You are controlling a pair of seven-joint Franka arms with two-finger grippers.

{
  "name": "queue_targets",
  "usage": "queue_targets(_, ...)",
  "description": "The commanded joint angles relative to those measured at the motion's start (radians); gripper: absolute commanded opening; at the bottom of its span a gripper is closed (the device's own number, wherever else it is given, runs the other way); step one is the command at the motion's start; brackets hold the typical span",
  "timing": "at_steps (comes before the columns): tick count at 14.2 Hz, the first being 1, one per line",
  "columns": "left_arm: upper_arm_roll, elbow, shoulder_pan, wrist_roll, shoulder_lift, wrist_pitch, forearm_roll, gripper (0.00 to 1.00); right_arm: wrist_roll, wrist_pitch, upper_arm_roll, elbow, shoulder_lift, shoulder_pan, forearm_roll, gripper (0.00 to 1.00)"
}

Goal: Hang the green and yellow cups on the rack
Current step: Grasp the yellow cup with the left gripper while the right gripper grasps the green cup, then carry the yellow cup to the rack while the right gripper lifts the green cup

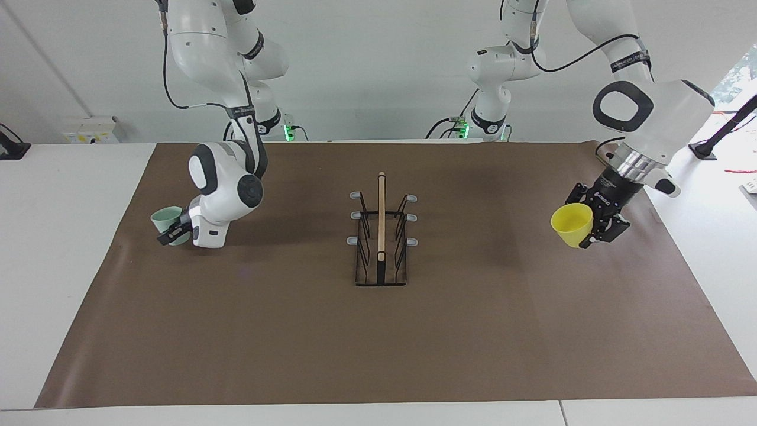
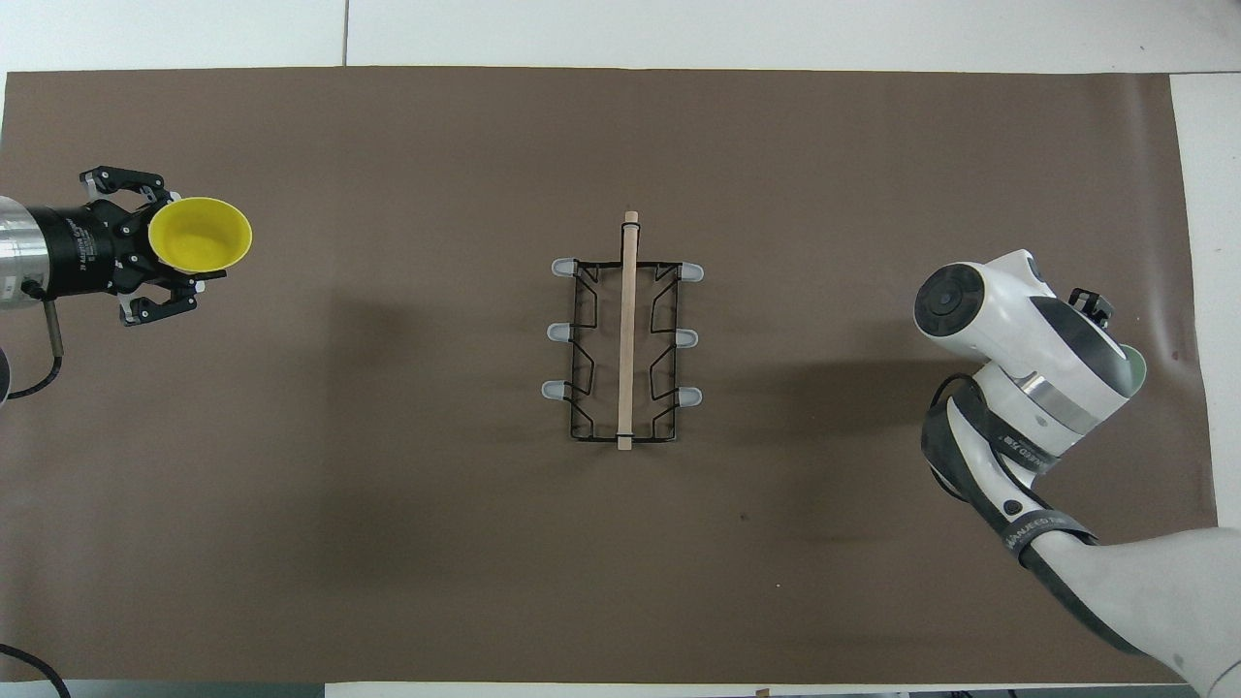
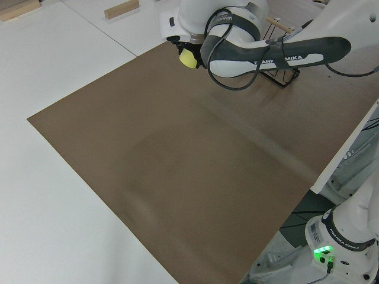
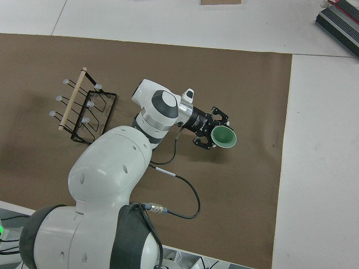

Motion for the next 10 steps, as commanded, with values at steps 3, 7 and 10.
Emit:
queue_targets(3, 0.007, 0.076, -0.213, -0.219, -0.052, -0.163, 0.319, 0.00, 0.000, -0.031, 0.009, 0.040, -0.109, -0.012, 0.195, 0.05)
queue_targets(7, 0.004, 0.067, -0.410, -0.452, -0.070, -0.188, 0.634, 0.00, -0.050, -0.034, 0.006, 0.049, -0.120, -0.017, 0.291, 0.05)
queue_targets(10, 0.002, 0.044, -0.533, -0.520, -0.087, -0.243, 0.800, 0.00, -0.204, -0.051, 0.000, 0.098, -0.153, -0.081, 0.410, 0.04)
